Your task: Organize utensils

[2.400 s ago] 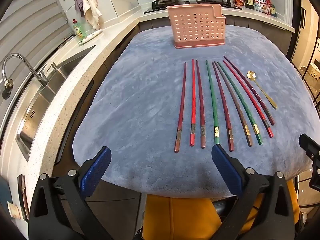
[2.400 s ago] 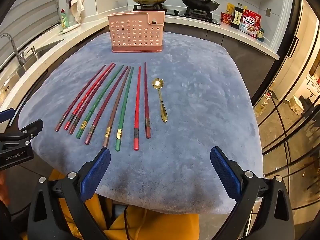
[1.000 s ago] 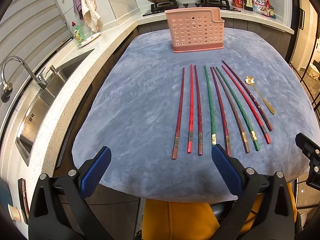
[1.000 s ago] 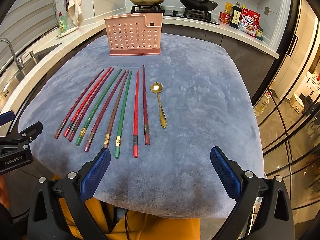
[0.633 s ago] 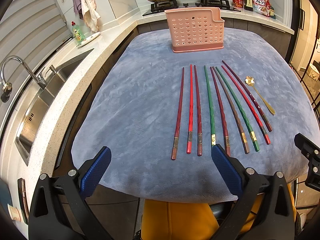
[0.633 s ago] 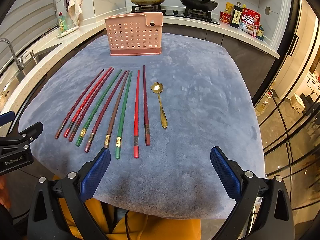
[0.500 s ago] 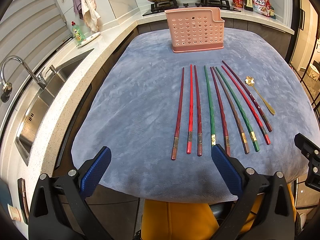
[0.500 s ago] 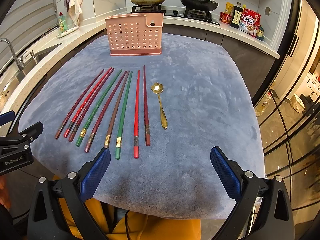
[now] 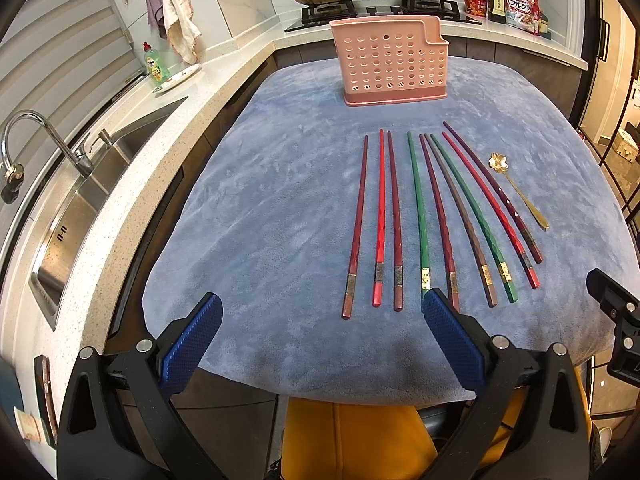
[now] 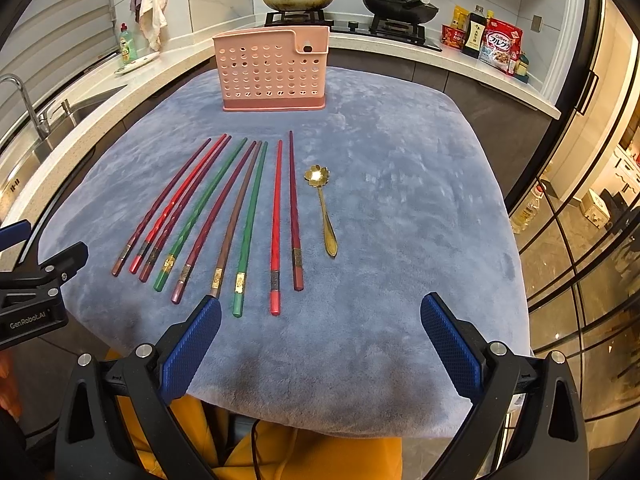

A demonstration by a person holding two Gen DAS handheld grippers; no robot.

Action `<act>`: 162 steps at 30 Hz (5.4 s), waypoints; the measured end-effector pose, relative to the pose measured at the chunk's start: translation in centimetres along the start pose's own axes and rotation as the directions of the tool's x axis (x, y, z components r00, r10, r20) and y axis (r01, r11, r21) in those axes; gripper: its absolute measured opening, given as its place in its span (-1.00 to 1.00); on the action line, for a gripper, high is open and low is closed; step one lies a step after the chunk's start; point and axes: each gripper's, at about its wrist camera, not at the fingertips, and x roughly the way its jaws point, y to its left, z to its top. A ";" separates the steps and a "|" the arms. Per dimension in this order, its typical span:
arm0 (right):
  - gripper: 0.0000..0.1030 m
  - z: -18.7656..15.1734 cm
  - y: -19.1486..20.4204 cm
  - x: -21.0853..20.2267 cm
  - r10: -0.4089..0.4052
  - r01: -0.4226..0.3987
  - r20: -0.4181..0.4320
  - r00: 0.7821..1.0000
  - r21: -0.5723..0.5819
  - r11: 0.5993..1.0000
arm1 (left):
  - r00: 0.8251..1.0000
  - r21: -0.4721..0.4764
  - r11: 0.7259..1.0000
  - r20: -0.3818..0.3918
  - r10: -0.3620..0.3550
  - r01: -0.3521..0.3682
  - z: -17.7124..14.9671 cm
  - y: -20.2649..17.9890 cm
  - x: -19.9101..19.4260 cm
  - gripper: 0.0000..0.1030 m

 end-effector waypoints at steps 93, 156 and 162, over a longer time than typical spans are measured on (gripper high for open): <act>-0.76 3.4 -1.9 11.9 0.070 -0.068 -0.075 0.995 0.033 0.997 | 0.968 -0.122 0.974 -0.139 -0.208 0.192 -0.2 1.7 10.5 -0.22; -0.98 32.4 -3.8 11.9 0.211 -0.235 0.214 0.954 0.093 0.967 | 0.858 -0.134 0.943 0.469 -0.211 0.306 35.4 5.7 1.1 -0.87; -0.97 32.1 -3.1 14.5 0.213 -0.230 0.173 0.961 0.085 0.969 | 0.888 -0.138 0.945 0.403 -0.221 0.297 34.8 4.8 4.9 -0.86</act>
